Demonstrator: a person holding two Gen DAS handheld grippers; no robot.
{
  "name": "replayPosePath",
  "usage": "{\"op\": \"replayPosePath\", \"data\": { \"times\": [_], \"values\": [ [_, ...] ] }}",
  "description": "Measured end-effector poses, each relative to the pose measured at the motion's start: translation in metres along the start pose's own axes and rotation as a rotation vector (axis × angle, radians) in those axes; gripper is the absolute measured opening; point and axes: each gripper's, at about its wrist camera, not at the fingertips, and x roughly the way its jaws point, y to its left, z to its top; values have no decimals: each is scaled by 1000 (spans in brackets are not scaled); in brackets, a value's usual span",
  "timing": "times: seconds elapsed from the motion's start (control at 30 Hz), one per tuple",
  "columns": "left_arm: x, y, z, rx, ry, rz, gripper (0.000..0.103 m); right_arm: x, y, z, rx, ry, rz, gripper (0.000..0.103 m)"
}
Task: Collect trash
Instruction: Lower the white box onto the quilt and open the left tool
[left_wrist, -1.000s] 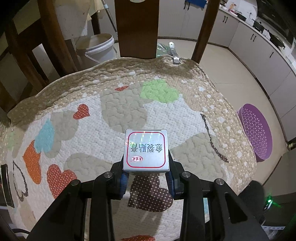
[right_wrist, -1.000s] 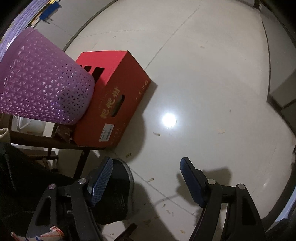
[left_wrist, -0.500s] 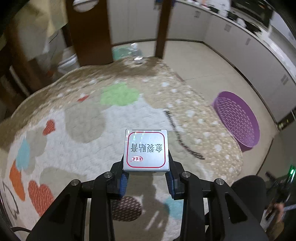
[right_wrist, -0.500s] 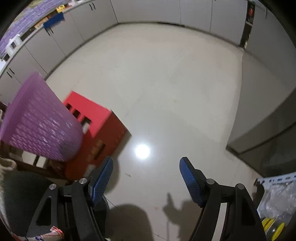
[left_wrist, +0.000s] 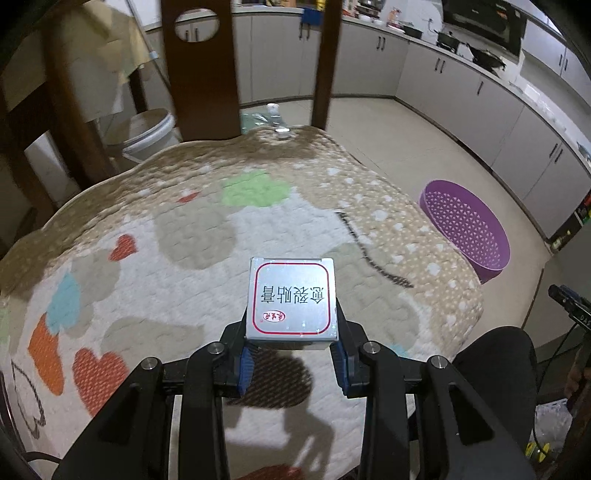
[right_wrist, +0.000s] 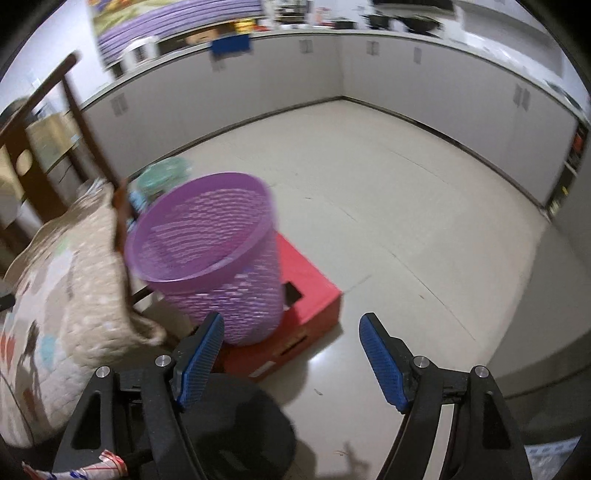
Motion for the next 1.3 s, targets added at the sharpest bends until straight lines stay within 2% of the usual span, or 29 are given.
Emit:
{"op": "replayPosePath", "data": {
  "times": [0.13,0.3,0.53,0.67,0.83,0.9,1.0,1.3],
  "values": [
    [-12,24,-16,-14,-24,46,33,-4,47,8,-85,0,51,80],
    [-20,56,-41,-66,-16,80,33,0,116,13,-162,25,172,80],
    [-18,98,-64,-190,11,74,33,-1,227,7,-270,28,371,81],
    [-11,120,-76,-247,33,89,33,-2,268,-3,-327,44,418,82],
    [-7,139,-87,-300,37,78,37,7,299,-17,-387,93,432,82],
    [-10,142,-89,-302,22,81,44,12,306,-23,-408,113,436,82],
    [-11,145,-90,-311,6,75,49,17,313,-29,-421,140,441,82],
    [-8,157,-95,-339,6,57,52,31,317,-38,-409,184,447,82]
  ]
}}
